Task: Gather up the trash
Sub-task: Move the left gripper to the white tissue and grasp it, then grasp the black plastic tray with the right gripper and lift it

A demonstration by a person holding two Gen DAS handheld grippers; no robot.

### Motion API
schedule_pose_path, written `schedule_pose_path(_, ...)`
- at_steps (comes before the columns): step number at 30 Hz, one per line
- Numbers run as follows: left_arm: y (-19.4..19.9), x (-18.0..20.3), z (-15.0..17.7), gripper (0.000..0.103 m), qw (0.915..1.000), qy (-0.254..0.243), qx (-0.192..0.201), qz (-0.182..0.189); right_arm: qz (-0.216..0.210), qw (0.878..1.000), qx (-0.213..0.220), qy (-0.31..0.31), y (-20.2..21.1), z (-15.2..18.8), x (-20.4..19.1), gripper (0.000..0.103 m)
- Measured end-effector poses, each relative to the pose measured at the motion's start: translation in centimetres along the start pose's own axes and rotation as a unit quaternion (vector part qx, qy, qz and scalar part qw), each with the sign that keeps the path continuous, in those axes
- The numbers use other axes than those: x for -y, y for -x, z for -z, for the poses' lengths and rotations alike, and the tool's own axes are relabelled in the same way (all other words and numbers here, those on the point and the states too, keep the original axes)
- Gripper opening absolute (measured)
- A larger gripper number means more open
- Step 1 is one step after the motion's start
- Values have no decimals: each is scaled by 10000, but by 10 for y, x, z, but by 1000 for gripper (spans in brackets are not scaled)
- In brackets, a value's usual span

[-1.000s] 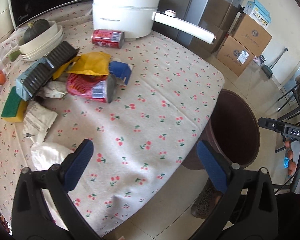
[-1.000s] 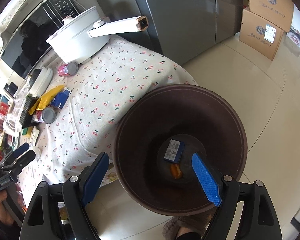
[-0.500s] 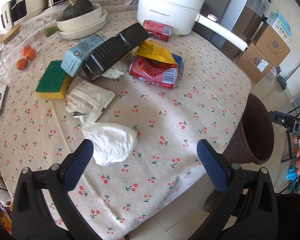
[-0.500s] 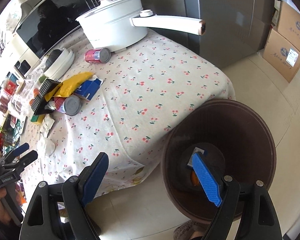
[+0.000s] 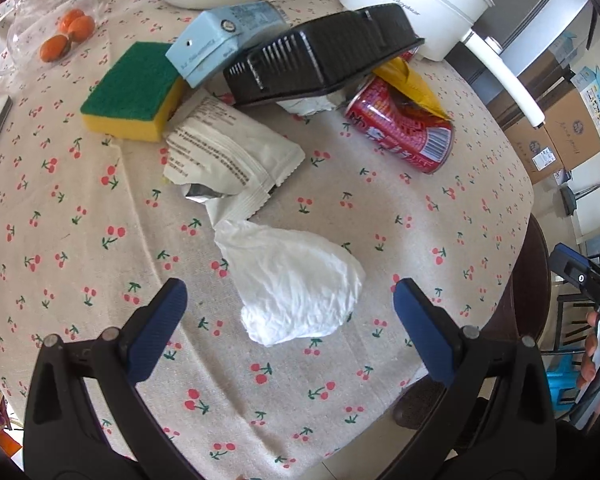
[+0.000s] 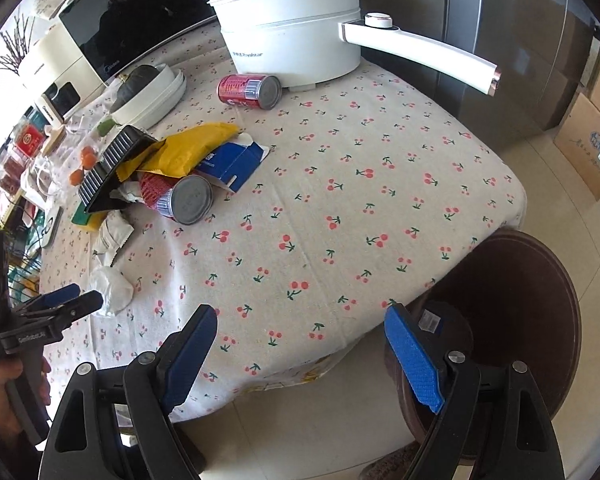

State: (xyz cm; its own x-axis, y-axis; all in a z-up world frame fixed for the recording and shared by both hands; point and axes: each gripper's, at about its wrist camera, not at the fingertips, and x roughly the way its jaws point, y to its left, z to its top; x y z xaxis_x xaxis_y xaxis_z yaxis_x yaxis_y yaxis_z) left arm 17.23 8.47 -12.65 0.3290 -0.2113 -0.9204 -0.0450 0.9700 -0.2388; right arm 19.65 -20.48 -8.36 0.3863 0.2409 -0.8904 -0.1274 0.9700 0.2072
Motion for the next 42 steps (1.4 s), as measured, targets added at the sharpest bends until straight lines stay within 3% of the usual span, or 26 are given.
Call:
schedule_pose_path(4,-10,4,1,97,9999,-8,-137,-49,43,10000,-69,-20,-7,-1,-1,87)
schedule_pose_path(7,-10,13,2,79,9997,-198,-135,14,90,9999,-111,-70,-10,-1,1,87)
schedule_pose_path(9,-10,18,2,58,9993,-338,-141,47,115,9998,-131,-119,-12,-2,4,87)
schedule_pose_path(12,-8,21,3,37,9988,-407,-153,218,132,9996,-134,-215,-13,-2,8,87)
schedule_pose_path(15,-2,21,4,30,9984,-465,-105,291,123,9994,-115,-319,-13,-4,9,87)
schedule_pose_path(21,28,13,3,23,9974,-520,214,448,10,9991,-17,-416,-10,-10,0,87)
schedule_pose_path(28,60,-8,2,22,9964,-315,711,343,-212,9987,129,-439,-9,-20,-27,87)
schedule_pose_path(35,87,-29,2,22,9928,-228,1172,90,-781,9952,229,-543,-13,-46,-74,87)
schedule_pose_path(42,94,-46,1,22,9916,-138,1287,87,-1160,9920,156,-469,-36,-87,-136,87)
